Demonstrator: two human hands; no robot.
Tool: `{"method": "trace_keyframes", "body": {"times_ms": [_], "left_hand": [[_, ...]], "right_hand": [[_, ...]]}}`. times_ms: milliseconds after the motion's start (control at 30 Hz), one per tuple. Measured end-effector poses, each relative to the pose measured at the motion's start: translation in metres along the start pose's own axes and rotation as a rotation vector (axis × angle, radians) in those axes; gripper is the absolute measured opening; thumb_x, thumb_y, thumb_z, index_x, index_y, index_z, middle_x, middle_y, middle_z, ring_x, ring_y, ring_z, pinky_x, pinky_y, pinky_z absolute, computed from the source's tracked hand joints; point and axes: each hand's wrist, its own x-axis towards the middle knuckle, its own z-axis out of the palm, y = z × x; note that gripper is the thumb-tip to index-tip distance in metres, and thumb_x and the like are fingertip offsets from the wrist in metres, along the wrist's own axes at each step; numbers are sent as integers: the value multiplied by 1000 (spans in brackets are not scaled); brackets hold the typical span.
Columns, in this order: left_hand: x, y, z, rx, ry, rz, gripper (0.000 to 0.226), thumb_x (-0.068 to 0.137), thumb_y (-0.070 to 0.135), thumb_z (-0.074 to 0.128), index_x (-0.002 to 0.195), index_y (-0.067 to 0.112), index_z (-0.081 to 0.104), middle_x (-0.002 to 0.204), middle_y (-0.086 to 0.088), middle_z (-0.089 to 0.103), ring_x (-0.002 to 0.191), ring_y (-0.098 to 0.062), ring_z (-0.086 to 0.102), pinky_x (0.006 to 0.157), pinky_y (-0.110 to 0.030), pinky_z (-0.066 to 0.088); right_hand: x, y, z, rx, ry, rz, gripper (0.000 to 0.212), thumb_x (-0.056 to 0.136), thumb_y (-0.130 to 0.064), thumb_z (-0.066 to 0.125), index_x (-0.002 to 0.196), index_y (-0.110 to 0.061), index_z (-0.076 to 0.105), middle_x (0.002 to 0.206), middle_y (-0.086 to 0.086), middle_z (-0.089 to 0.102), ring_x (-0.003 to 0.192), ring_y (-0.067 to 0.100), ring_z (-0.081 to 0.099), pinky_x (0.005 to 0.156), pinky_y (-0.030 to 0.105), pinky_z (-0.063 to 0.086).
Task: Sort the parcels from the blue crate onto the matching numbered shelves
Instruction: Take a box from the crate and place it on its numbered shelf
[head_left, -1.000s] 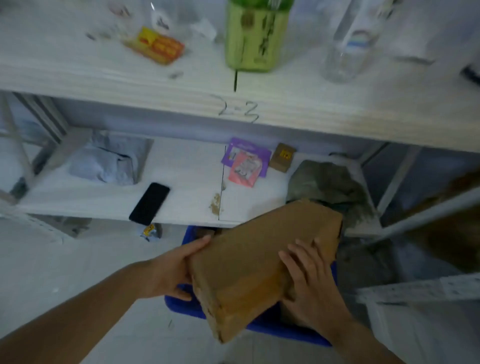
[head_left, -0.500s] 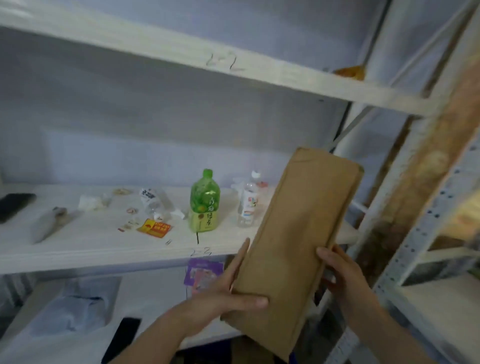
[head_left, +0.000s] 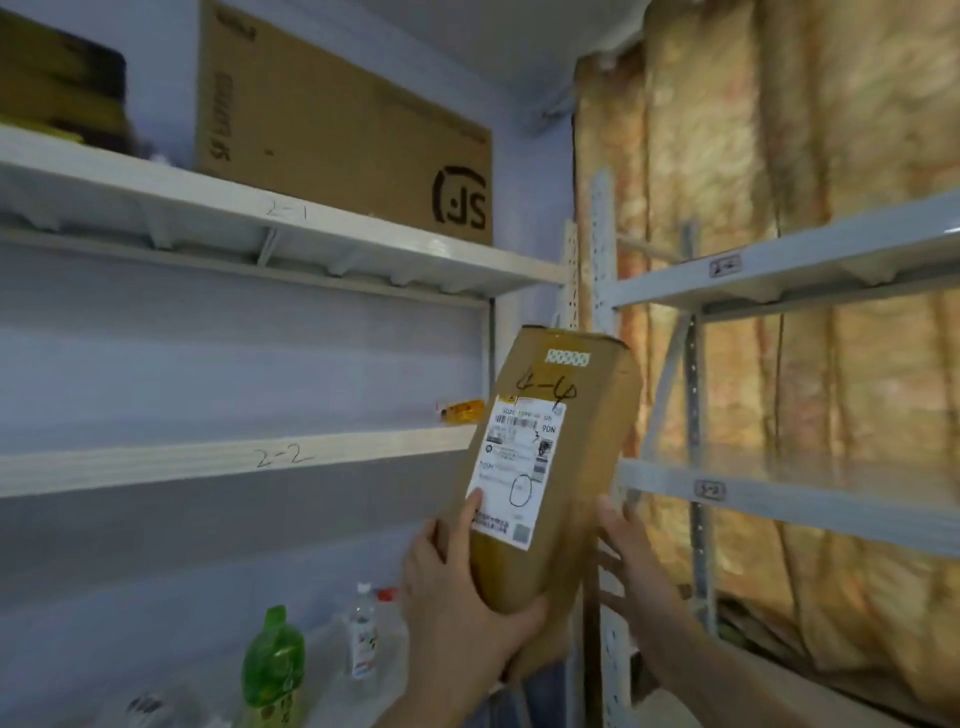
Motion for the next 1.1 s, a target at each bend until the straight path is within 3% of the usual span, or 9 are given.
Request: {"method": "trace_keyframes", "body": {"times_ms": [133,200,333,433,533,667,833,967,1100], "left_hand": [[-2,64,17,138,181,116,111,48,81,49,138,49,-10,144,2,19,132,-19,25,107,-39,30],[0,87,25,31,168,201,111,53,77,56,138,52,-12,144,9,19,133,-14,25,109,-39,29],[27,121,26,-428,-33,248,105,46,80,61,126,68,-5,136,23,23,131,-10,30,107,-41,37],[48,128,32,-629,-320,134,132,26,78,74,134,62,1,150,20,11,139,-14,25,108,-42,35],[42,133,49,-942,-701,17,142,27,44,95,136,63,5,147,19,22,118,-12,49,92,-44,51],[36,141,84,-1196,-755,-90,128,22,25,98,132,50,37,135,-1,47,116,-33,53,86,-54,52],[28,154,101,-872,-647,71,105,41,59,87,131,45,36,144,5,40,128,-20,47,99,-45,49],[19,173,98,-910,-744,42,91,45,55,84,126,37,45,121,4,63,101,-16,68,76,-29,58],[8,180,98,-946,-829,-25,68,69,42,77,128,32,43,118,-1,64,100,-20,66,66,-30,57]], "right_hand": [[-11,-36,2,-75,-2,-259,105,66,-27,80,146,-34,12,130,-10,50,118,13,52,92,26,50],[-6,-53,-20,-71,90,-311,109,60,-25,87,144,-34,18,126,-11,54,117,14,54,95,32,49],[-8,-92,-80,-76,98,-344,104,46,-34,93,133,-35,36,115,-8,64,103,15,64,80,32,56],[-17,-107,-110,-138,134,-400,108,39,-43,90,133,-40,36,116,-8,65,104,13,65,81,33,57],[-26,-113,-124,-121,198,-509,112,48,-33,93,138,-41,28,114,-9,66,104,12,64,90,43,55],[-34,-121,-138,-72,233,-511,116,53,-28,91,142,-39,18,118,-11,58,104,8,59,89,37,53],[-40,-128,-169,-218,190,-494,103,55,-43,86,138,-47,26,119,-15,64,103,9,65,85,34,57],[-58,-126,-180,-271,103,-389,101,60,-61,73,142,-46,15,135,-17,47,119,6,53,97,30,50],[-82,-130,-195,-364,53,-283,67,84,-49,59,131,-54,11,121,-28,43,97,-14,46,62,0,46]]}}
